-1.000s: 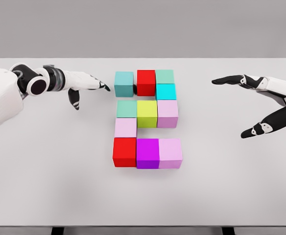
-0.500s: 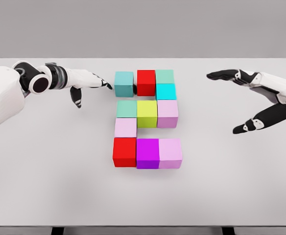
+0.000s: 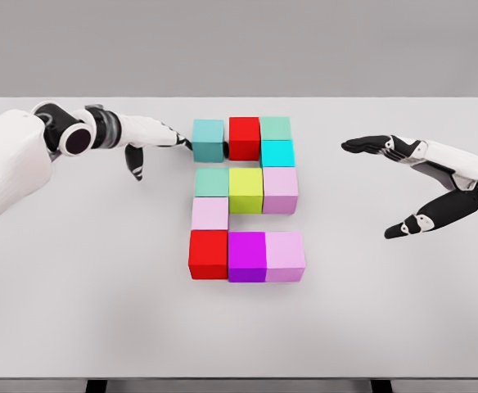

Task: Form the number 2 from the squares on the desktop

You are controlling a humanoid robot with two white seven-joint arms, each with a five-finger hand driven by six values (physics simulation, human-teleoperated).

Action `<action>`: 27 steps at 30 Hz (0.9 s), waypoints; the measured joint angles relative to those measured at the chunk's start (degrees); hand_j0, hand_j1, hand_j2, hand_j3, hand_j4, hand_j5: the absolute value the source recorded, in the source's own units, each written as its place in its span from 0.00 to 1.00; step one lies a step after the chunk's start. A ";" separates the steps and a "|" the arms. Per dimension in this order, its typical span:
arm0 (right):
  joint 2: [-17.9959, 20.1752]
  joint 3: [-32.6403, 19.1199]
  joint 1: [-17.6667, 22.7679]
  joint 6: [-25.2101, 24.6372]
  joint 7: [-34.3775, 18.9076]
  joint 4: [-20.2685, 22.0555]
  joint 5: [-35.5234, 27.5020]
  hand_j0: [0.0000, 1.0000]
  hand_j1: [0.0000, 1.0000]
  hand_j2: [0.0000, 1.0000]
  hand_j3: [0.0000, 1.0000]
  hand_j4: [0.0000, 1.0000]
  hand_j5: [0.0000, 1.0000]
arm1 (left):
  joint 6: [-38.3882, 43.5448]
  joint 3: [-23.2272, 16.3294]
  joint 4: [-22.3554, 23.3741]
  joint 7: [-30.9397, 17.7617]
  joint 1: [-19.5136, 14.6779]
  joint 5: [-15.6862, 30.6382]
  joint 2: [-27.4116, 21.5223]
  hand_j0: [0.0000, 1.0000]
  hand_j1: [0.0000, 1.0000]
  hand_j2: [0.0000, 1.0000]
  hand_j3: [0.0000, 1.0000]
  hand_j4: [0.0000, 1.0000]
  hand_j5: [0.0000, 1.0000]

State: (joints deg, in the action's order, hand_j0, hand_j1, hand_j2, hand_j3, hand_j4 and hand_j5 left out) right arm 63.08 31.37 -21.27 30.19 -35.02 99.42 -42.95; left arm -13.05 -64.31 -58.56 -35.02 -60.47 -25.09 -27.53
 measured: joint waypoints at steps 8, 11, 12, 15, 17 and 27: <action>-0.08 -0.25 -0.26 -0.10 0.00 -0.25 0.25 1.00 1.00 1.00 1.00 1.00 1.00 | 0.00 0.00 0.02 0.00 0.00 -0.09 0.28 1.00 1.00 1.00 1.00 1.00 1.00; -0.18 -1.12 0.00 -0.49 0.00 0.05 0.26 1.00 1.00 1.00 1.00 1.00 1.00 | 0.00 0.00 0.02 0.00 0.00 -0.09 0.29 1.00 1.00 1.00 1.00 1.00 1.00; -0.22 -1.33 -0.09 -0.59 0.00 0.10 0.25 1.00 1.00 1.00 1.00 1.00 1.00 | 0.00 0.00 0.02 0.00 0.00 -0.09 0.29 1.00 1.00 1.00 1.00 1.00 1.00; -0.38 -1.79 -0.26 -0.80 0.00 0.12 0.24 1.00 1.00 1.00 1.00 1.00 1.00 | 0.00 0.00 0.02 0.00 0.00 -0.09 0.31 1.00 1.00 1.00 1.00 1.00 1.00; -0.44 -1.96 -0.35 -1.13 0.00 0.16 0.25 1.00 1.00 1.00 1.00 1.00 1.00 | 0.01 0.01 0.02 0.00 0.00 -0.10 0.32 1.00 1.00 1.00 1.00 1.00 1.00; -1.25 -2.08 -0.26 -1.55 0.00 0.61 0.28 1.00 1.00 1.00 1.00 1.00 1.00 | 0.00 0.00 0.02 0.00 0.00 -0.10 0.44 1.00 1.00 1.00 1.00 1.00 1.00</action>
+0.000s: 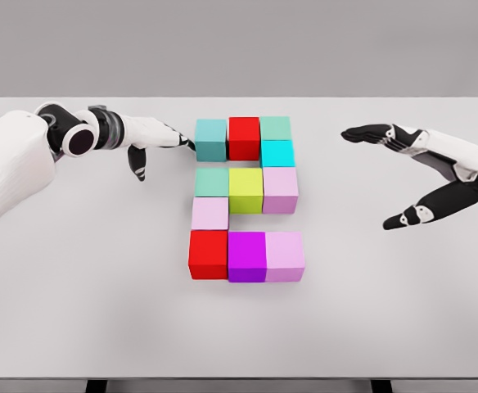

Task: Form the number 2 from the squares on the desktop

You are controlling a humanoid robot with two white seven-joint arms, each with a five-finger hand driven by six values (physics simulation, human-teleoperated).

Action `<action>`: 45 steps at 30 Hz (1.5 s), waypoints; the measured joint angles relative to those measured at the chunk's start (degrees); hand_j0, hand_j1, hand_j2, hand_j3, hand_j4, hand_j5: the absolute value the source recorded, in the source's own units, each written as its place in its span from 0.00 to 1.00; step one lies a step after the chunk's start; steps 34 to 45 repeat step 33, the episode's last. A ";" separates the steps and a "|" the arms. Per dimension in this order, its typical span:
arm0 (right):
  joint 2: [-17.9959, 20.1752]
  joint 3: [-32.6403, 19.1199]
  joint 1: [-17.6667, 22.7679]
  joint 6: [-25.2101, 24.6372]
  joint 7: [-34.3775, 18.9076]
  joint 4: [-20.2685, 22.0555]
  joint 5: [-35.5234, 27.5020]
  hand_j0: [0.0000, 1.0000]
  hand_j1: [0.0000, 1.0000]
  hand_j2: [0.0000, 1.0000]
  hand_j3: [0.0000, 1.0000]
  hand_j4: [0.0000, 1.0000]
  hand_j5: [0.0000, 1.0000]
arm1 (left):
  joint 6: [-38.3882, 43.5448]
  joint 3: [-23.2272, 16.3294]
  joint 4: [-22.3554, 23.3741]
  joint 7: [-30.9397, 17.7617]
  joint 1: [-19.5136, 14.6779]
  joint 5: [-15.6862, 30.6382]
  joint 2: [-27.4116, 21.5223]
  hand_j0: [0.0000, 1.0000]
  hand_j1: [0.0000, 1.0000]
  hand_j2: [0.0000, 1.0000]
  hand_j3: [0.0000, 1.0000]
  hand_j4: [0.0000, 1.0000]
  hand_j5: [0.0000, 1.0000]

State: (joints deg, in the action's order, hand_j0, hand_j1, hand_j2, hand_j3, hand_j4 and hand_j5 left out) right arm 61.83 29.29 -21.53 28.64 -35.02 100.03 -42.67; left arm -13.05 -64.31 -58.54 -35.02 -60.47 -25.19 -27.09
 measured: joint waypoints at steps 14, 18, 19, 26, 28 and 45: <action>-3.28 0.00 -0.79 -2.29 0.00 0.39 0.13 1.00 1.00 1.00 1.00 1.00 1.00 | 0.00 0.13 -0.01 0.00 0.09 0.16 0.05 1.00 1.00 1.00 1.00 1.00 1.00; -3.40 -0.51 -0.70 -2.40 0.00 0.40 0.13 1.00 1.00 1.00 1.00 1.00 1.00 | -0.07 0.52 -0.32 0.00 -0.09 0.52 -2.31 1.00 1.00 1.00 1.00 1.00 1.00; -3.39 -0.59 -0.70 -2.41 0.00 0.40 0.13 1.00 1.00 1.00 1.00 1.00 1.00 | -0.38 1.08 -0.73 0.00 0.00 0.78 -3.34 1.00 1.00 1.00 1.00 1.00 1.00; -3.50 -0.83 -0.70 -3.45 0.00 0.40 0.14 1.00 1.00 1.00 1.00 1.00 1.00 | -18.13 11.68 -9.90 -0.01 6.24 27.41 -21.66 1.00 1.00 1.00 1.00 1.00 1.00; -3.48 -0.85 -0.79 -3.52 0.00 0.40 0.15 1.00 1.00 1.00 1.00 1.00 1.00 | -19.84 12.73 -11.42 0.04 11.22 39.18 -27.40 1.00 1.00 1.00 1.00 1.00 1.00; -3.15 -0.87 -0.70 -3.57 0.00 0.40 0.20 1.00 1.00 1.00 1.00 1.00 1.00 | -21.73 13.49 -14.63 0.00 18.63 51.18 -33.83 1.00 1.00 1.00 1.00 1.00 1.00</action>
